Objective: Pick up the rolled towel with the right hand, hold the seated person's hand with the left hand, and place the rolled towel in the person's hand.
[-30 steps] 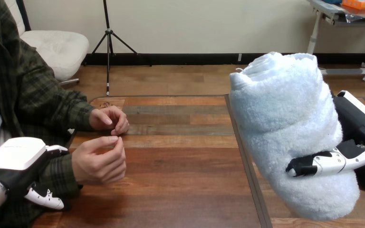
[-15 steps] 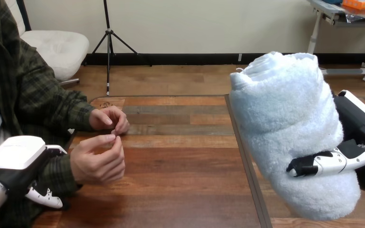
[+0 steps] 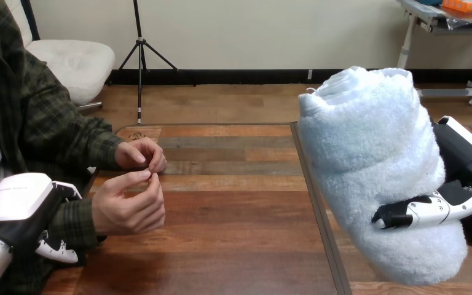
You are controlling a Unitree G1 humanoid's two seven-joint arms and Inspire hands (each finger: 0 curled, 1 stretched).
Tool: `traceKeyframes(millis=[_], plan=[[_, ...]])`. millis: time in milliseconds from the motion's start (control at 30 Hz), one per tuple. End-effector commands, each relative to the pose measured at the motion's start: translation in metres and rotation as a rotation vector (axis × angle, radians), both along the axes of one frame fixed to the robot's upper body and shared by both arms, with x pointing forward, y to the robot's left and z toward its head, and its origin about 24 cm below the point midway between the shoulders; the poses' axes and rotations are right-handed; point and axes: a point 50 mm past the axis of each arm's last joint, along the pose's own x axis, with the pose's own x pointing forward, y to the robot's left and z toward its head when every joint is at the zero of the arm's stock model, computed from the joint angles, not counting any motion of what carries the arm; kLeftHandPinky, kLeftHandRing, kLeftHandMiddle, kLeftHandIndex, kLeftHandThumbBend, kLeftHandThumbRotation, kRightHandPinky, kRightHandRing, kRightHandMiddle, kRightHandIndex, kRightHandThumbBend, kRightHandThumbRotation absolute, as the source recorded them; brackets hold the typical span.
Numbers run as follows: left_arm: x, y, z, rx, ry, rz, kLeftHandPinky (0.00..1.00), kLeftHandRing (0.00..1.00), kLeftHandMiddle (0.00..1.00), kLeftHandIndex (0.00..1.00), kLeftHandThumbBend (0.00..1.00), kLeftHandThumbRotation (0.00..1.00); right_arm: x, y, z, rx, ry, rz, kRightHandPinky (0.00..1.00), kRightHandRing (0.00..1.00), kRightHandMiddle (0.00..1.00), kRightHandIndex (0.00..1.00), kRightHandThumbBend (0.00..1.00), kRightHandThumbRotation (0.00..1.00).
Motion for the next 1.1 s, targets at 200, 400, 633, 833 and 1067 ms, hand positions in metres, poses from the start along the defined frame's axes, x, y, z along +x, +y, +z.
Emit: traceKeyframes(millis=[200,400,633,833,1067], plan=[[0.01,-0.008,0.001,-0.068,-0.052,0.038,0.34,0.39,0.45,0.46,0.86,0.0,0.007,0.002,0.021,0.002,-0.096,0.002,0.06,0.11,0.17,0.21,0.7,0.0],[0.011,-0.016,0.005,-0.122,-0.093,0.022,0.3,0.35,0.42,0.43,0.85,0.0,0.009,0.003,0.02,-0.001,-0.095,0.003,0.06,0.11,0.17,0.2,0.71,0.0],[0.012,-0.024,0.007,-0.179,-0.144,0.006,0.26,0.32,0.39,0.4,0.85,0.0,0.012,0.006,0.019,-0.015,-0.099,-0.013,0.05,0.11,0.17,0.2,0.69,0.0],[0.012,-0.032,0.011,-0.217,-0.173,-0.006,0.25,0.31,0.38,0.39,0.85,0.0,0.015,0.01,0.018,-0.029,-0.063,-0.04,0.06,0.11,0.17,0.19,0.7,0.0],[0.012,-0.042,0.017,-0.261,-0.201,-0.018,0.26,0.32,0.39,0.38,0.84,0.0,0.022,0.014,0.016,-0.039,-0.058,-0.033,0.06,0.11,0.17,0.19,0.7,0.0]])
